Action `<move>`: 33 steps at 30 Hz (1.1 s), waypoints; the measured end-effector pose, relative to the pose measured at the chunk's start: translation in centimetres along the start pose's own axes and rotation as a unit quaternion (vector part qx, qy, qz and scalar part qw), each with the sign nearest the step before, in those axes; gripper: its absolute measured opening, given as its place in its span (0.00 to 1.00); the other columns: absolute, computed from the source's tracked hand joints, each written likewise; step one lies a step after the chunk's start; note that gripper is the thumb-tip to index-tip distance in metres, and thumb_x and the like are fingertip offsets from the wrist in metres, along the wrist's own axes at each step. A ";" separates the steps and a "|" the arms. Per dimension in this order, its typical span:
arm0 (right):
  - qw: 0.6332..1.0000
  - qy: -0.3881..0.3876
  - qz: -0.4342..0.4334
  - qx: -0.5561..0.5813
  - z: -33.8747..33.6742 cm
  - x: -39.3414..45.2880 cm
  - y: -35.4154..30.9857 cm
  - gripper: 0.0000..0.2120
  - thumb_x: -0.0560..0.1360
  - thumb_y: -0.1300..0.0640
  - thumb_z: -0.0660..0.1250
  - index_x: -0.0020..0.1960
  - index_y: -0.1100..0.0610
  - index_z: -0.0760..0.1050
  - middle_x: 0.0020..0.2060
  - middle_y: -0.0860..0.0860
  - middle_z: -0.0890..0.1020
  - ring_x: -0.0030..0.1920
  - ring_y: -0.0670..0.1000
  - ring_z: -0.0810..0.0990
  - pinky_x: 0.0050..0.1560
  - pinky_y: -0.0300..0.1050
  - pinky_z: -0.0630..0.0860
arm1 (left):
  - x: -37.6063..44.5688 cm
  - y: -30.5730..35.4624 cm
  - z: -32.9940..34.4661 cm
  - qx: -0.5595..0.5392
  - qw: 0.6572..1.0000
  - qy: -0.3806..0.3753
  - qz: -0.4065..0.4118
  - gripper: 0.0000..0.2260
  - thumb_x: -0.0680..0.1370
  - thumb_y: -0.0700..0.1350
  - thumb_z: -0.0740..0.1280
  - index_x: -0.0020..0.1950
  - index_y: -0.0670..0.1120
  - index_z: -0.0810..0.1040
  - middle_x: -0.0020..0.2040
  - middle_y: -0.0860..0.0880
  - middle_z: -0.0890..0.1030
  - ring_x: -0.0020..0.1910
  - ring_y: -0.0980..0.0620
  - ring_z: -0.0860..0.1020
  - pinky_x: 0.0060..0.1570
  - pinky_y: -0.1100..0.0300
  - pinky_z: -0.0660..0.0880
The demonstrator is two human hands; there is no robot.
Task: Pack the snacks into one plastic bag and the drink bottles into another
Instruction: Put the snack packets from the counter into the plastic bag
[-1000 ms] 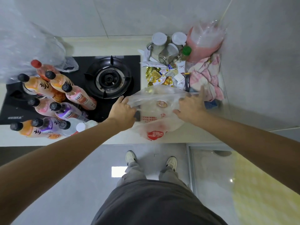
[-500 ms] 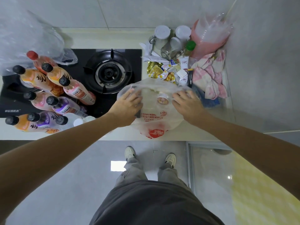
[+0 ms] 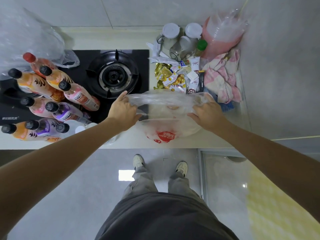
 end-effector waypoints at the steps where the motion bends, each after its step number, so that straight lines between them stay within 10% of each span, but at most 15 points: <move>1: 1.000 -0.030 0.006 -0.001 -0.2 -0.3 0.0 0.25 0.76 0.38 0.70 0.45 0.62 0.83 0.46 0.60 0.87 0.47 0.61 0.86 0.74 0.63 0.68 | -0.3 0.1 -0.1 -0.010 1.000 -0.003 -0.004 0.31 0.82 0.67 0.47 0.62 0.48 0.80 0.55 0.48 0.84 0.67 0.46 0.75 0.81 0.47 0.44; 3: 0.994 -0.100 0.032 0.006 0.0 -1.0 -0.2 0.34 0.73 0.30 0.67 0.59 0.60 0.80 0.59 0.59 0.84 0.59 0.63 0.83 0.77 0.63 0.63 | -0.9 0.7 -0.5 -0.039 0.999 -0.003 -0.010 0.32 0.80 0.70 0.49 0.61 0.48 0.79 0.49 0.49 0.84 0.63 0.47 0.78 0.81 0.47 0.45; 6: 0.985 -0.165 0.041 0.020 -0.1 -2.3 -1.2 0.46 0.68 0.25 0.69 0.73 0.58 0.67 0.44 0.55 0.86 0.57 0.59 0.84 0.78 0.64 0.59 | -1.7 1.8 -0.9 -0.059 0.998 -0.013 -0.013 0.35 0.76 0.74 0.57 0.66 0.47 0.75 0.42 0.49 0.80 0.60 0.46 0.78 0.81 0.48 0.46; 8: 0.974 -0.222 0.041 0.021 0.1 -3.1 -2.0 0.52 0.67 0.25 0.69 0.77 0.55 0.56 0.52 0.51 0.85 0.57 0.56 0.83 0.76 0.62 0.60 | -1.9 2.7 -0.7 -0.064 0.997 -0.033 -0.013 0.38 0.72 0.76 0.62 0.67 0.46 0.72 0.40 0.50 0.75 0.59 0.47 0.78 0.81 0.49 0.47; 12: 0.969 -0.244 0.039 0.026 1.4 -5.0 -2.9 0.58 0.61 0.21 0.68 0.82 0.43 0.48 0.66 0.52 0.73 0.60 0.57 0.79 0.63 0.58 0.70 | -2.2 4.6 0.7 -0.096 0.994 -0.054 -0.008 0.43 0.67 0.75 0.68 0.73 0.49 0.68 0.53 0.49 0.82 0.65 0.46 0.76 0.80 0.47 0.52; 19: 0.971 -0.228 0.027 0.066 3.0 -6.5 -1.6 0.43 0.69 0.22 0.48 0.55 0.54 0.84 0.60 0.54 0.70 0.63 0.57 0.67 0.64 0.62 0.69 | -2.7 6.3 3.4 -0.054 0.992 0.009 0.112 0.40 0.70 0.67 0.72 0.78 0.59 0.64 0.79 0.47 0.59 0.77 0.43 0.58 0.78 0.37 0.55; 23: 0.995 -0.049 -0.005 0.087 4.1 -6.3 -0.4 0.26 0.80 0.41 0.62 0.39 0.61 0.85 0.48 0.53 0.75 0.50 0.57 0.72 0.54 0.59 0.74 | -2.3 5.2 5.0 -0.040 0.980 0.016 0.195 0.34 0.78 0.64 0.67 0.81 0.59 0.59 0.83 0.56 0.53 0.82 0.45 0.53 0.79 0.40 0.49; 29: 0.986 -0.033 -0.018 0.163 4.7 -5.7 -2.3 0.03 0.75 0.59 0.74 0.46 0.60 0.85 0.52 0.55 0.85 0.56 0.63 0.80 0.62 0.65 0.74 | -1.4 5.4 4.3 -0.085 0.989 0.001 0.119 0.34 0.83 0.60 0.58 0.84 0.51 0.47 0.79 0.49 0.67 0.80 0.45 0.58 0.76 0.47 0.58; 33: 0.967 -0.110 0.099 0.207 4.7 -5.4 -3.4 0.14 0.82 0.53 0.65 0.66 0.57 0.78 0.56 0.58 0.84 0.64 0.62 0.77 0.70 0.71 0.62 | -0.4 6.3 3.8 -0.119 0.991 -0.015 0.065 0.34 0.83 0.62 0.57 0.83 0.51 0.45 0.73 0.41 0.73 0.70 0.42 0.71 0.70 0.49 0.66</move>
Point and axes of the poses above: each hand's wrist, its own x-axis towards the middle knuckle, its own z-axis out of the palm, y = z × x, the point moved 1 cm from there along x, towards the middle knuckle
